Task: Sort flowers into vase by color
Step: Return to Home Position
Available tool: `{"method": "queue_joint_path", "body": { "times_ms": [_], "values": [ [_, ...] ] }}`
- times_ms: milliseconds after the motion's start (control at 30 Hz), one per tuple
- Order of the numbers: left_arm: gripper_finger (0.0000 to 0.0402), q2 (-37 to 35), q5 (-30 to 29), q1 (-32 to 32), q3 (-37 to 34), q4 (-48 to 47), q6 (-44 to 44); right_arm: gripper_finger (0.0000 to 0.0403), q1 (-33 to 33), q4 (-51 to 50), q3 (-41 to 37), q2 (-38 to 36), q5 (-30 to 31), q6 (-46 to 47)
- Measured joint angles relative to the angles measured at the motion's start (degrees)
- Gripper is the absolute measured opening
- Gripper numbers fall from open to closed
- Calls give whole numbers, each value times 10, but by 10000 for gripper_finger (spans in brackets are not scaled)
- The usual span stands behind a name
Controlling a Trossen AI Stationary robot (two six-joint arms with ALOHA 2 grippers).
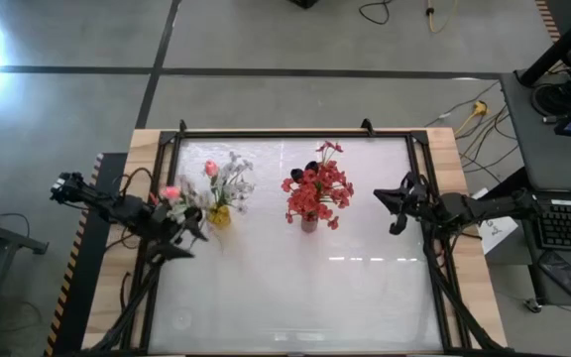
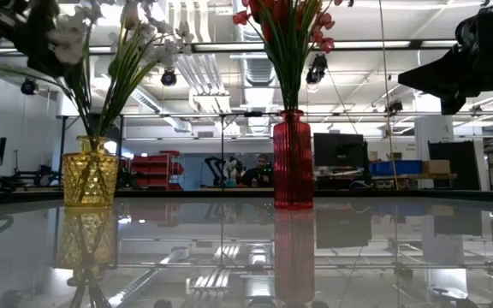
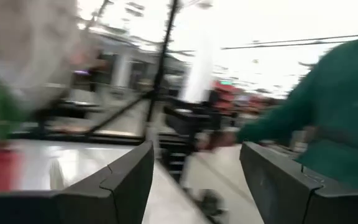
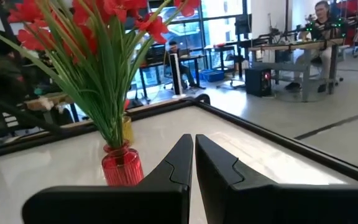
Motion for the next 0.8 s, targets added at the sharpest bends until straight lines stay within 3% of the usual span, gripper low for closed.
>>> {"method": "queue_joint_path", "body": {
  "times_ms": [67, 200, 367, 500, 633, 800],
  "values": [
    [228, 5, -36, 0, -1, -8, 16, 13, 0, 0, 0, 0, 0, -6],
    [228, 13, -40, 0, -7, -38, 29, 13, 0, -1, 0, 0, 0, -12],
    [228, 23, 6, -1, -8, -69, 33, 13, 0, -1, 0, 0, 1, -21],
    [228, 25, 55, -1, -9, -89, 39, 13, 0, -1, 0, 0, 62, -52],
    [228, 24, 36, -1, -9, -82, 55, 13, 0, -2, 0, -1, 122, -56],
    [228, 24, -3, -1, -9, -91, 65, 13, 3, -2, 0, 0, 66, -45]
  ]
}}
